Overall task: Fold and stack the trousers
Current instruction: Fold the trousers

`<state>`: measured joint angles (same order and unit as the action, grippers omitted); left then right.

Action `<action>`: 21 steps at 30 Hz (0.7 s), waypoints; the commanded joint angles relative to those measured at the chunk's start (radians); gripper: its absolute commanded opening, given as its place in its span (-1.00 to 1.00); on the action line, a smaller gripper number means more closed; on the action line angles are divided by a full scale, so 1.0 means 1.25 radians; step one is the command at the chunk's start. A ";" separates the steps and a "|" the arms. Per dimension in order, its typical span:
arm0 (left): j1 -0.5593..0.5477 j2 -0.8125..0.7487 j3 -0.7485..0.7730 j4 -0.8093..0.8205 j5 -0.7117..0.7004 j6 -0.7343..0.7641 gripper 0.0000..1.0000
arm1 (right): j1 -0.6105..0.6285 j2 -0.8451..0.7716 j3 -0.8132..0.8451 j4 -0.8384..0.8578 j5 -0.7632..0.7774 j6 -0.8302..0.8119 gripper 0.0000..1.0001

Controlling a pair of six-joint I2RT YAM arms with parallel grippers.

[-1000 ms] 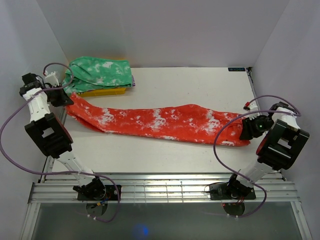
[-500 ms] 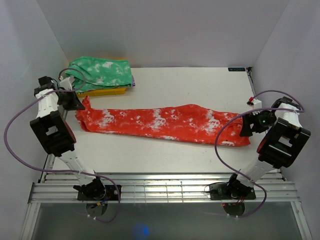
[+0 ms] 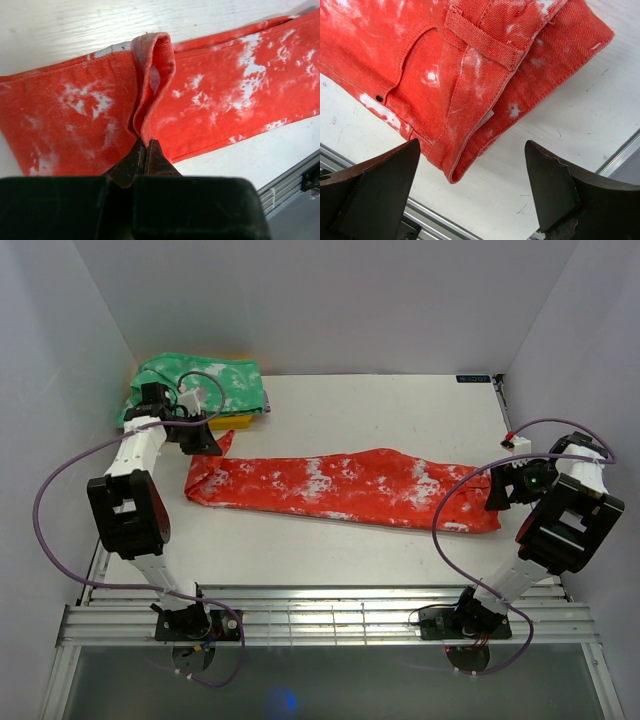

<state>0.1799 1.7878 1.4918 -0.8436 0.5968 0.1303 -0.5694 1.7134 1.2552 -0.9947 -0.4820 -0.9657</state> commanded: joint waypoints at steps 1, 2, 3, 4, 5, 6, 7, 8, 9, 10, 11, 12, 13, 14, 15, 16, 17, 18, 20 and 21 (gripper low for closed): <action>-0.059 -0.046 -0.029 0.077 0.045 -0.087 -1.00 | -0.003 0.010 0.018 -0.017 0.004 0.019 0.80; -0.074 -0.046 -0.034 0.091 0.047 -0.115 -1.00 | -0.005 0.010 0.018 -0.017 0.008 0.022 0.80; -0.099 -0.048 -0.046 0.107 0.048 -0.135 -1.00 | -0.006 0.007 0.019 -0.015 0.009 0.024 0.80; -0.112 -0.050 -0.050 0.135 0.048 -0.148 -1.00 | -0.007 0.006 0.022 -0.015 0.010 0.025 0.80; -0.124 -0.053 -0.056 0.150 0.038 -0.162 -1.00 | -0.011 0.005 0.025 -0.015 0.011 0.028 0.80; -0.155 -0.057 -0.073 0.169 0.040 -0.192 -1.00 | -0.013 0.003 0.027 -0.017 0.013 0.028 0.80; -0.170 -0.062 -0.081 0.206 0.039 -0.207 -1.00 | -0.016 0.001 0.029 -0.017 0.015 0.029 0.80; -0.183 -0.066 -0.088 0.218 0.037 -0.221 -1.00 | -0.021 0.001 0.032 -0.017 0.020 0.028 0.80; -0.209 -0.067 -0.091 0.232 0.033 -0.245 -1.00 | -0.023 0.005 0.035 -0.015 0.021 0.030 0.80; -0.220 -0.067 -0.100 0.257 0.033 -0.259 -1.00 | -0.026 0.007 0.038 -0.017 0.024 0.033 0.80; -0.231 -0.068 -0.105 0.270 0.033 -0.271 -1.00 | -0.032 0.010 0.041 -0.017 0.028 0.039 0.80; -0.255 -0.069 -0.110 0.281 0.031 -0.282 -1.00 | -0.035 0.020 0.052 -0.015 0.031 0.045 0.80; -0.266 -0.070 -0.115 0.300 0.029 -0.303 -1.00 | -0.039 0.026 0.061 -0.017 0.032 0.052 0.80; -0.279 -0.072 -0.128 0.312 0.029 -0.313 -1.00 | -0.049 0.033 0.068 -0.020 0.031 0.061 0.80; -0.304 -0.074 -0.137 0.323 0.026 -0.321 -1.00 | -0.054 0.047 0.085 -0.023 0.030 0.077 0.80; -0.316 -0.074 -0.142 0.343 0.021 -0.337 -1.00 | -0.060 0.053 0.095 -0.026 0.030 0.084 0.80; -0.328 -0.074 -0.153 0.353 0.018 -0.345 -1.00 | -0.068 0.060 0.105 -0.041 0.025 0.087 0.80; -0.347 -0.073 -0.158 0.362 0.015 -0.353 -1.00 | -0.075 0.071 0.122 -0.048 0.021 0.090 0.80; -0.366 -0.068 -0.172 0.386 0.010 -0.379 -1.00 | -0.086 0.079 0.125 -0.053 0.025 0.095 0.80; -0.385 -0.068 -0.180 0.396 0.004 -0.388 -1.00 | -0.086 0.083 0.122 -0.053 0.027 0.095 0.80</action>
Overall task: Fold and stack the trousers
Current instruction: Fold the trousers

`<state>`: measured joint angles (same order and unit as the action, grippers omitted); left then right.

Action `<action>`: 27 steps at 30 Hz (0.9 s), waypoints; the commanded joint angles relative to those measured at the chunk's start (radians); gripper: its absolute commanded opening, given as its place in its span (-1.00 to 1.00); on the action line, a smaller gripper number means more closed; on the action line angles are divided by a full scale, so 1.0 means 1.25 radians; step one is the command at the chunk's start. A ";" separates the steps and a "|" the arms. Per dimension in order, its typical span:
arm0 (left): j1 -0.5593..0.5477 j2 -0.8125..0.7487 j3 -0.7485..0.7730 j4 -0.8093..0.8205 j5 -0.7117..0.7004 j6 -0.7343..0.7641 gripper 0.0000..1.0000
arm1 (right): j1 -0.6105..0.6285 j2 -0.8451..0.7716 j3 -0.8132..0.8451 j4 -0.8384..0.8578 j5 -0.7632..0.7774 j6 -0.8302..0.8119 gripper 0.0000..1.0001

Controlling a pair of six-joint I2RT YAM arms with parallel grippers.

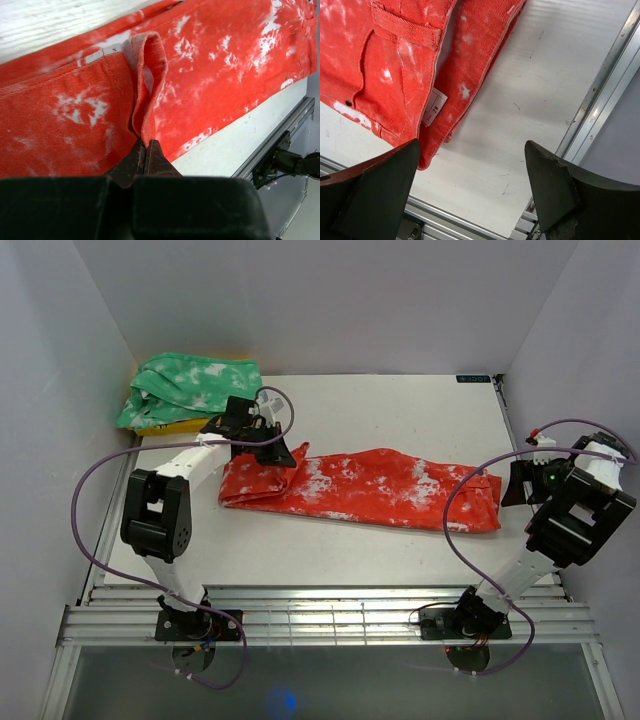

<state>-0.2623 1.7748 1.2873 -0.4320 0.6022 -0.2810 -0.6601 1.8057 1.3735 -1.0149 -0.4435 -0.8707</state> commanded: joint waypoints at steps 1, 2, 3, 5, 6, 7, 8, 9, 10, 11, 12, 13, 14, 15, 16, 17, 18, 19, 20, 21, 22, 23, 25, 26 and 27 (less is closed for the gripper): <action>-0.039 -0.058 -0.022 0.093 -0.002 -0.068 -1.00 | -0.014 0.011 0.013 -0.035 0.001 0.011 0.80; -0.048 -0.059 -0.030 0.105 -0.003 -0.084 -1.00 | -0.014 0.011 0.005 -0.032 0.009 0.007 0.80; -0.065 -0.058 -0.030 0.114 -0.006 -0.089 -1.00 | -0.014 0.017 -0.004 -0.031 0.010 0.003 0.80; -0.080 -0.049 -0.031 0.134 -0.008 -0.113 -1.00 | -0.014 0.023 -0.025 -0.024 0.018 0.009 0.80; -0.094 -0.045 -0.030 0.141 -0.009 -0.120 -1.00 | -0.014 0.032 -0.029 -0.019 0.019 0.013 0.80; -0.102 -0.042 -0.030 0.154 -0.007 -0.129 -1.00 | -0.014 0.035 -0.035 -0.018 0.016 0.017 0.80; -0.116 -0.033 -0.028 0.159 -0.004 -0.143 -1.00 | -0.013 0.043 -0.038 -0.016 0.015 0.020 0.80; -0.123 -0.028 -0.027 0.165 -0.007 -0.151 -1.00 | -0.014 0.045 -0.041 -0.014 0.012 0.024 0.80; -0.130 -0.025 -0.024 0.180 -0.007 -0.157 -1.00 | -0.014 0.048 -0.045 -0.014 0.009 0.025 0.81; -0.139 -0.016 -0.019 0.184 -0.020 -0.162 -1.00 | -0.014 0.050 -0.051 -0.014 0.003 0.025 0.82; -0.155 -0.011 -0.014 0.186 -0.025 -0.174 -1.00 | -0.014 0.051 -0.053 -0.014 -0.002 0.025 0.84; -0.161 -0.007 -0.009 0.199 -0.026 -0.181 -1.00 | -0.014 0.054 -0.054 -0.018 -0.011 0.024 0.85; -0.167 -0.003 -0.005 0.203 -0.029 -0.190 -1.00 | -0.013 0.055 -0.056 -0.019 -0.013 0.020 0.87; -0.182 0.010 -0.001 0.208 -0.036 -0.197 -1.00 | -0.014 0.054 -0.057 -0.019 -0.017 0.018 0.91; -0.188 0.017 0.000 0.220 -0.036 -0.213 -1.00 | -0.014 0.055 -0.058 -0.019 -0.021 0.016 0.93; -0.193 0.023 0.002 0.228 -0.037 -0.221 -1.00 | -0.013 0.055 -0.059 -0.020 -0.027 0.014 0.94; -0.202 0.042 0.006 0.235 -0.037 -0.230 -1.00 | -0.013 0.054 -0.059 -0.020 -0.028 0.013 0.96; -0.209 0.051 0.012 0.242 -0.037 -0.245 -1.00 | -0.013 0.055 -0.059 -0.020 -0.031 0.013 0.97; -0.214 0.061 0.028 0.245 -0.037 -0.253 -1.00 | -0.012 0.055 -0.059 -0.023 -0.032 0.013 0.97; -0.226 0.070 0.034 0.247 -0.039 -0.259 -1.00 | -0.012 0.055 -0.058 -0.024 -0.033 0.013 0.99; -0.231 0.083 0.039 0.257 -0.042 -0.265 -1.00 | -0.013 0.055 -0.059 -0.025 -0.033 0.012 0.99; -0.242 0.088 0.049 0.262 -0.048 -0.276 -1.00 | -0.013 0.055 -0.059 -0.025 -0.033 0.012 0.99; -0.249 0.113 0.059 0.273 -0.055 -0.287 -1.00 | -0.013 0.050 -0.063 -0.025 -0.035 0.009 0.99; -0.254 0.123 0.076 0.273 -0.060 -0.295 -1.00 | -0.013 0.048 -0.063 -0.025 -0.037 0.007 0.99; -0.256 0.132 0.081 0.276 -0.060 -0.300 -1.00 | -0.013 0.046 -0.064 -0.026 -0.039 0.006 0.99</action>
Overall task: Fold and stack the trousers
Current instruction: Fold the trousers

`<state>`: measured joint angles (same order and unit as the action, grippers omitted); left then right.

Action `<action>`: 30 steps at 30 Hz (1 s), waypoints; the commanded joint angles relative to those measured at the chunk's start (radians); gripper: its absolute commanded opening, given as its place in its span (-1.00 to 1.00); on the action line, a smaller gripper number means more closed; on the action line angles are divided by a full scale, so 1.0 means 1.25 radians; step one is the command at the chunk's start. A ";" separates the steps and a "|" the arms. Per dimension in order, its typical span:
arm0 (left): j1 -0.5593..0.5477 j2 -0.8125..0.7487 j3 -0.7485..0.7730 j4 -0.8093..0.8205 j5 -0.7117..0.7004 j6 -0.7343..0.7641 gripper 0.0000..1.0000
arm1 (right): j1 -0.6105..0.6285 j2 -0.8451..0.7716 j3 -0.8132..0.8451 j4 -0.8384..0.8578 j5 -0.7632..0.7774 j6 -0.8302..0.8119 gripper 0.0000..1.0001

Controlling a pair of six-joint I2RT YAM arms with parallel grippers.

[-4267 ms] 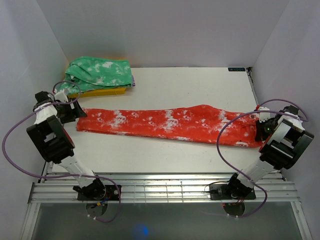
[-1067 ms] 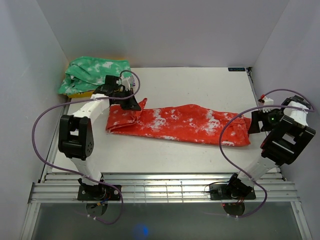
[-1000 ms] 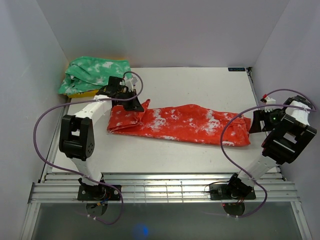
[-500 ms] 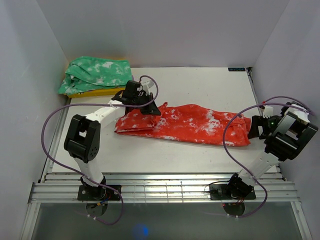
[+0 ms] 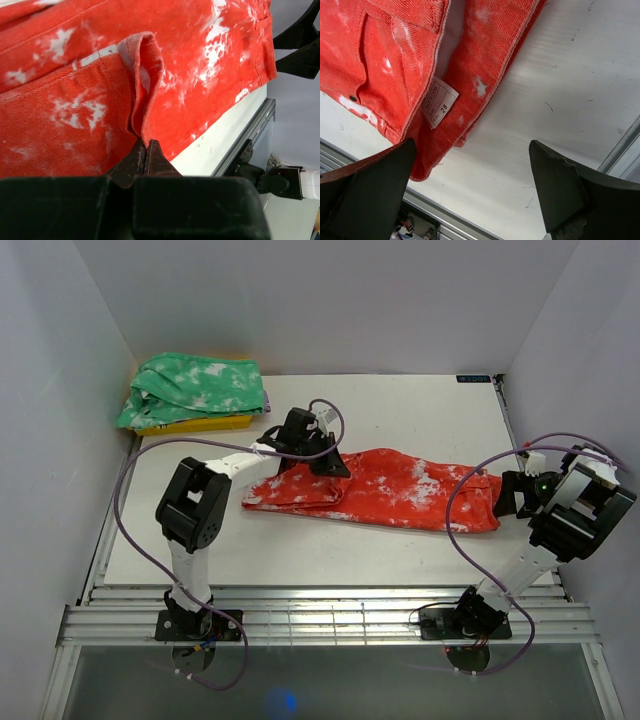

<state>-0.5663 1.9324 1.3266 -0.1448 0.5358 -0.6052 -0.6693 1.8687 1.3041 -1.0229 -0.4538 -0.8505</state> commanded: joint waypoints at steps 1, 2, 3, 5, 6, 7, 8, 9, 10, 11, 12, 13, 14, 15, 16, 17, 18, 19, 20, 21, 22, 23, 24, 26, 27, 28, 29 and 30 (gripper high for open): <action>-0.016 0.025 0.055 0.047 -0.008 -0.045 -1.00 | -0.006 -0.004 -0.009 -0.021 -0.032 -0.012 0.99; -0.021 0.032 0.060 0.048 -0.010 -0.053 -1.00 | -0.006 -0.004 -0.009 -0.022 -0.033 -0.012 0.99; -0.024 0.042 0.068 0.050 -0.011 -0.055 -1.00 | -0.006 -0.005 -0.009 -0.025 -0.035 -0.013 0.99; -0.032 0.059 0.073 0.054 -0.024 -0.059 -1.00 | -0.006 -0.006 -0.009 -0.028 -0.039 -0.015 0.97; -0.033 0.063 0.073 0.059 -0.026 -0.062 -1.00 | -0.006 -0.009 -0.009 -0.028 -0.042 -0.017 0.96; -0.034 0.068 0.073 0.067 -0.025 -0.064 -1.00 | -0.006 -0.010 -0.008 -0.032 -0.046 -0.018 0.94; -0.035 0.076 0.076 0.067 -0.029 -0.066 -1.00 | -0.006 -0.014 -0.004 -0.035 -0.048 -0.020 0.90; -0.035 0.081 0.078 0.069 -0.029 -0.070 -0.83 | -0.005 -0.016 -0.001 -0.038 -0.049 -0.022 0.88; -0.035 0.084 0.087 0.069 -0.027 -0.068 -0.64 | -0.005 -0.019 0.003 -0.049 -0.058 -0.023 0.86; -0.035 0.085 0.093 0.069 -0.025 -0.063 -0.45 | -0.005 -0.027 0.014 -0.054 -0.063 -0.028 0.85; -0.035 0.081 0.102 0.058 -0.014 -0.057 -0.13 | -0.005 -0.033 0.023 -0.059 -0.068 -0.030 0.85; -0.035 0.078 0.123 0.050 -0.004 -0.034 0.00 | -0.005 -0.041 0.033 -0.069 -0.081 -0.034 0.85; -0.034 0.069 0.135 0.037 0.001 -0.018 0.10 | -0.005 -0.053 0.046 -0.076 -0.089 -0.037 0.86; -0.032 0.046 0.144 0.015 0.011 -0.003 0.19 | -0.005 -0.058 0.084 -0.085 -0.097 -0.038 0.87; -0.028 0.031 0.149 0.009 0.023 0.024 0.34 | -0.002 -0.062 0.109 -0.097 -0.126 -0.039 0.87; -0.012 0.015 0.155 -0.002 0.036 0.036 0.39 | 0.002 -0.063 0.135 -0.126 -0.142 -0.040 0.88; -0.001 -0.001 0.157 -0.029 0.046 0.048 0.43 | 0.006 -0.063 0.183 -0.140 -0.156 -0.036 0.94; 0.012 -0.034 0.157 -0.044 0.071 0.059 0.46 | 0.026 -0.060 0.205 -0.152 -0.185 -0.031 0.98; 0.044 -0.049 0.154 -0.060 0.081 0.088 0.47 | 0.040 -0.058 0.225 -0.166 -0.199 -0.029 1.00; 0.065 -0.062 0.152 -0.109 0.084 0.104 0.47 | 0.057 -0.058 0.240 -0.177 -0.214 -0.022 0.85; 0.087 -0.095 0.144 -0.126 0.088 0.116 0.47 | 0.096 -0.060 0.256 -0.174 -0.240 0.005 0.79; 0.138 -0.115 0.129 -0.134 0.089 0.145 0.47 | 0.118 -0.069 0.259 -0.168 -0.257 0.021 0.68; 0.166 -0.132 0.099 -0.161 0.088 0.164 0.47 | 0.145 -0.073 0.258 -0.143 -0.273 0.040 0.63; 0.250 -0.172 0.079 -0.191 0.109 0.215 0.47 | 0.237 -0.084 0.247 -0.096 -0.313 0.127 0.51; 0.276 -0.181 0.073 -0.244 0.105 0.234 0.47 | 0.271 -0.086 0.238 -0.019 -0.323 0.171 0.47; 0.298 -0.191 0.068 -0.267 0.098 0.248 0.47 | 0.338 -0.089 0.222 0.025 -0.335 0.218 0.43; 0.342 -0.217 0.056 -0.276 0.108 0.262 0.50 | 0.369 -0.087 0.215 0.068 -0.345 0.306 0.41; 0.358 -0.230 0.040 -0.306 0.099 0.294 0.51 | 0.433 -0.085 0.207 0.110 -0.351 0.347 0.40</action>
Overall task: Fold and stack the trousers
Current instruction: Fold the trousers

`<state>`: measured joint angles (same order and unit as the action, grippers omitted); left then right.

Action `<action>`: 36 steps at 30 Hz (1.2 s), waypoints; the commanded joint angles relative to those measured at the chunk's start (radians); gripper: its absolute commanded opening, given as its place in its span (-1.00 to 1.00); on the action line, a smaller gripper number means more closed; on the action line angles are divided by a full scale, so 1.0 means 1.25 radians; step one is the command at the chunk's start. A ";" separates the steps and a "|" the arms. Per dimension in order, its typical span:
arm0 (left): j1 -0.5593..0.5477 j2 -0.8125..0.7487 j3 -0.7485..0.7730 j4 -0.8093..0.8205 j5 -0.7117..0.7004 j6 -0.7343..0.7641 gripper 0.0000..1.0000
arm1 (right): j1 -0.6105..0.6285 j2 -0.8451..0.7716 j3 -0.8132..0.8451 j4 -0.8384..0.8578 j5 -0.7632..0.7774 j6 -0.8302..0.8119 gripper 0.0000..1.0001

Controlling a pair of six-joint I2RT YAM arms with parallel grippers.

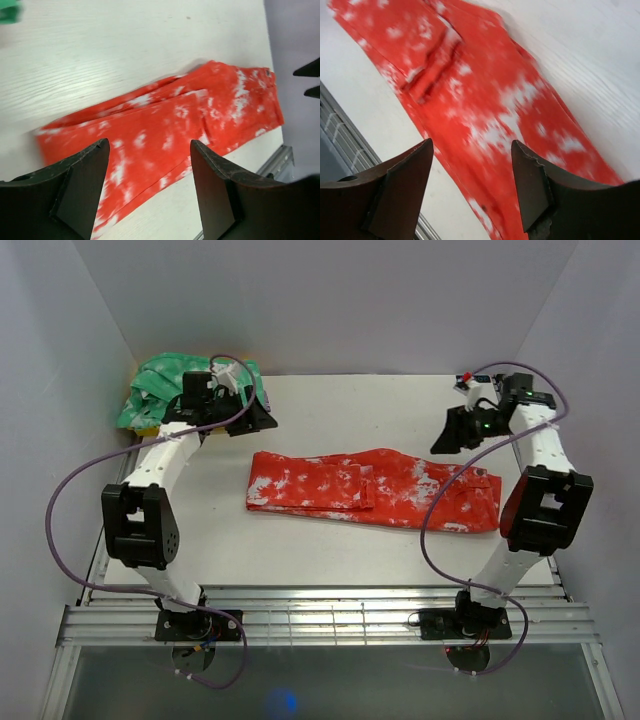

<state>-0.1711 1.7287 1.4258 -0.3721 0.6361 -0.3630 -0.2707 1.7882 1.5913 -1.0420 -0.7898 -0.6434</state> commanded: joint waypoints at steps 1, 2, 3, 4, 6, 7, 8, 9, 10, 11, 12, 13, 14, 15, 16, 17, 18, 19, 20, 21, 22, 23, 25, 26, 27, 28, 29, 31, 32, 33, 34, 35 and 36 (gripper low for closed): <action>0.055 -0.081 -0.048 -0.135 0.005 0.114 0.53 | 0.146 -0.018 -0.029 0.212 -0.074 0.227 0.37; 0.077 -0.106 -0.058 -0.151 -0.002 0.128 0.58 | 0.175 -0.008 -0.040 0.252 -0.065 0.310 0.31; 0.085 -0.116 -0.068 -0.160 -0.014 0.155 0.62 | 0.216 -0.001 -0.042 0.285 -0.058 0.346 0.30; 0.093 -0.126 -0.073 -0.167 -0.028 0.161 0.63 | 0.255 0.009 -0.046 0.345 -0.038 0.377 0.29; 0.118 -0.146 -0.084 -0.174 -0.036 0.169 0.64 | 0.309 0.043 -0.043 0.382 -0.014 0.449 0.27; 0.125 -0.150 -0.091 -0.175 -0.038 0.168 0.64 | 0.324 0.055 -0.042 0.410 -0.006 0.469 0.24; 0.136 -0.152 -0.096 -0.175 -0.036 0.166 0.64 | 0.338 0.076 -0.041 0.419 -0.001 0.486 0.19; 0.136 -0.152 -0.099 -0.176 -0.032 0.166 0.64 | 0.362 0.085 -0.041 0.426 0.004 0.507 0.18; 0.136 -0.150 -0.101 -0.177 -0.032 0.166 0.64 | 0.375 0.092 -0.041 0.432 0.025 0.509 0.16; 0.136 -0.148 -0.102 -0.177 -0.032 0.165 0.64 | 0.383 0.105 -0.042 0.443 0.031 0.511 0.13; 0.136 -0.146 -0.102 -0.174 -0.027 0.165 0.64 | 0.400 0.108 -0.048 0.448 0.031 0.534 0.12; 0.136 -0.140 -0.102 -0.171 -0.024 0.163 0.64 | 0.409 0.118 -0.050 0.451 0.043 0.539 0.12; 0.136 -0.136 -0.104 -0.166 -0.023 0.160 0.64 | 0.415 0.122 -0.053 0.453 0.043 0.543 0.11; 0.136 -0.132 -0.104 -0.164 -0.020 0.159 0.64 | 0.429 0.125 -0.064 0.453 0.040 0.548 0.10; 0.136 -0.125 -0.104 -0.163 -0.016 0.158 0.64 | 0.432 0.129 -0.073 0.454 0.045 0.558 0.10; 0.136 -0.121 -0.104 -0.156 -0.014 0.152 0.64 | 0.437 0.133 -0.080 0.453 0.051 0.561 0.10; 0.161 -0.119 -0.105 -0.154 -0.014 0.149 0.64 | 0.446 0.133 -0.101 0.454 0.057 0.563 0.09; 0.161 -0.118 -0.105 -0.151 -0.014 0.147 0.64 | 0.448 0.133 -0.110 0.454 0.067 0.563 0.09; 0.161 -0.113 -0.105 -0.149 -0.012 0.143 0.64 | 0.451 0.133 -0.119 0.456 0.077 0.564 0.09; 0.161 -0.113 -0.107 -0.147 -0.009 0.141 0.64 | 0.456 0.133 -0.129 0.457 0.086 0.565 0.08; 0.161 -0.114 -0.111 -0.144 -0.009 0.139 0.65 | 0.457 0.130 -0.150 0.459 0.099 0.567 0.08; 0.161 -0.116 -0.113 -0.138 -0.008 0.137 0.65 | 0.458 0.130 -0.157 0.461 0.108 0.571 0.07; 0.161 -0.120 -0.123 -0.133 -0.007 0.133 0.64 | 0.462 0.133 -0.171 0.465 0.116 0.571 0.06; 0.163 -0.121 -0.126 -0.131 -0.007 0.133 0.64 | 0.462 0.135 -0.183 0.469 0.116 0.576 0.06; 0.163 -0.123 -0.128 -0.131 -0.006 0.132 0.64 | 0.466 0.138 -0.187 0.474 0.114 0.578 0.06; 0.161 -0.123 -0.132 -0.129 -0.005 0.132 0.64 | 0.467 0.146 -0.189 0.480 0.112 0.581 0.06; 0.163 -0.124 -0.133 -0.128 -0.006 0.132 0.64 | 0.467 0.152 -0.192 0.483 0.109 0.582 0.05; 0.163 -0.128 -0.139 -0.126 -0.007 0.135 0.65 | 0.469 0.170 -0.192 0.488 0.098 0.591 0.04; 0.163 -0.129 -0.140 -0.124 -0.008 0.135 0.64 | 0.471 0.176 -0.189 0.490 0.097 0.594 0.04; 0.163 -0.130 -0.143 -0.124 -0.011 0.133 0.65 | 0.472 0.179 -0.188 0.494 0.088 0.602 0.04; 0.163 -0.130 -0.148 -0.124 -0.009 0.136 0.65 | 0.472 0.188 -0.186 0.496 0.086 0.607 0.03; 0.163 -0.132 -0.150 -0.124 -0.009 0.137 0.65 | 0.473 0.191 -0.182 0.499 0.085 0.610 0.03; 0.163 -0.132 -0.153 -0.124 -0.013 0.136 0.65 | 0.474 0.193 -0.178 0.501 0.091 0.616 0.03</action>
<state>0.0307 1.5997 1.2453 -0.5442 0.6102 -0.1925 0.3115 2.0212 1.3582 -0.4519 -0.6601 0.0982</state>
